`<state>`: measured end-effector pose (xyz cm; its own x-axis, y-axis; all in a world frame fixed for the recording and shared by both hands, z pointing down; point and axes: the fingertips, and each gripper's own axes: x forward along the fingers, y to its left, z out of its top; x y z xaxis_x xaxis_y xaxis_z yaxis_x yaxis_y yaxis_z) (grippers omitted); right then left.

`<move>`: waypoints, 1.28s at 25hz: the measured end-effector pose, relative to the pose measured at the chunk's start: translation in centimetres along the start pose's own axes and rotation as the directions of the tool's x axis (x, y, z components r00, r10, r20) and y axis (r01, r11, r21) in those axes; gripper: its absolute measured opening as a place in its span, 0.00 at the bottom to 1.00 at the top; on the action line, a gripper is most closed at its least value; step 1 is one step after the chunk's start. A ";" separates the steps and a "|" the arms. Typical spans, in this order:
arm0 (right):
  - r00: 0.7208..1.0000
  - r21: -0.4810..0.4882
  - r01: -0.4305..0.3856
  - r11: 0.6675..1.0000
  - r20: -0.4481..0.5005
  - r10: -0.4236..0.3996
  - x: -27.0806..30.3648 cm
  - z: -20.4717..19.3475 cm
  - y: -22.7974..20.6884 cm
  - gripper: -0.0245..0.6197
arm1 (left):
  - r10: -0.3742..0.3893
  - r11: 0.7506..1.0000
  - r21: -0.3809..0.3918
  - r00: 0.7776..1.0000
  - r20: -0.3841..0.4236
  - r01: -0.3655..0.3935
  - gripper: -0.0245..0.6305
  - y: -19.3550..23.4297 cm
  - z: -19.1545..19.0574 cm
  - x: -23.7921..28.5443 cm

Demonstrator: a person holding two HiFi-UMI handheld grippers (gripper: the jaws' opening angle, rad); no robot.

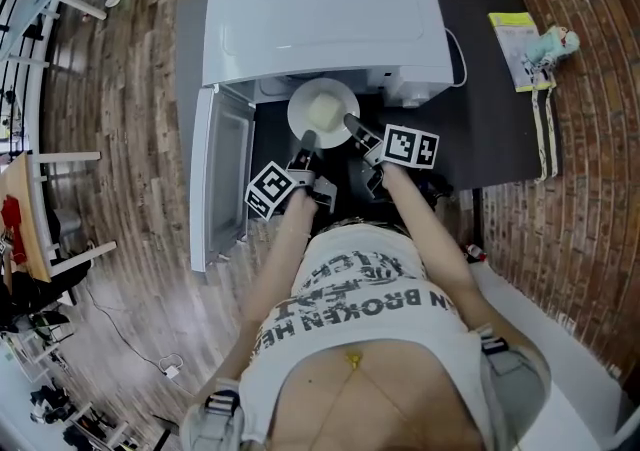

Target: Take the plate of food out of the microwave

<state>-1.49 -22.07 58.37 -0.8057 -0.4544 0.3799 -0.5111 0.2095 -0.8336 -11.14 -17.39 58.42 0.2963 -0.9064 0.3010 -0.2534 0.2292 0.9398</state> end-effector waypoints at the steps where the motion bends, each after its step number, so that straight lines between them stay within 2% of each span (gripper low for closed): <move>1: 1.000 -0.003 -0.004 1.000 -0.007 0.004 -0.2 -0.1 0.0 0.12 | 0.002 1.000 -0.002 1.000 0.008 -0.002 0.07 0.0 -0.2 -0.2; 15: 0.995 -0.020 -0.043 0.999 -0.090 0.041 -2.8 -3.1 0.5 0.12 | 0.031 0.999 -0.018 0.996 0.083 -0.029 0.07 0.3 -3.1 -4.1; 26: 0.997 -0.031 -0.041 0.999 -0.063 0.039 -2.9 -3.7 0.9 0.12 | 0.001 1.000 -0.011 0.998 0.065 -0.001 0.07 0.5 -2.9 -4.6; 32: 0.998 -0.026 -0.035 0.999 -0.047 0.034 -3.0 -5.3 1.6 0.12 | -0.002 1.000 0.002 0.999 0.050 0.002 0.07 1.1 -2.6 -6.1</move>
<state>-1.47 -15.77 58.06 -0.8356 -0.4063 0.3697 -0.4901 0.2475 -0.8358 -10.82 -10.69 58.01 0.2499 -0.9236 0.2907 -0.2544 0.2271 0.9401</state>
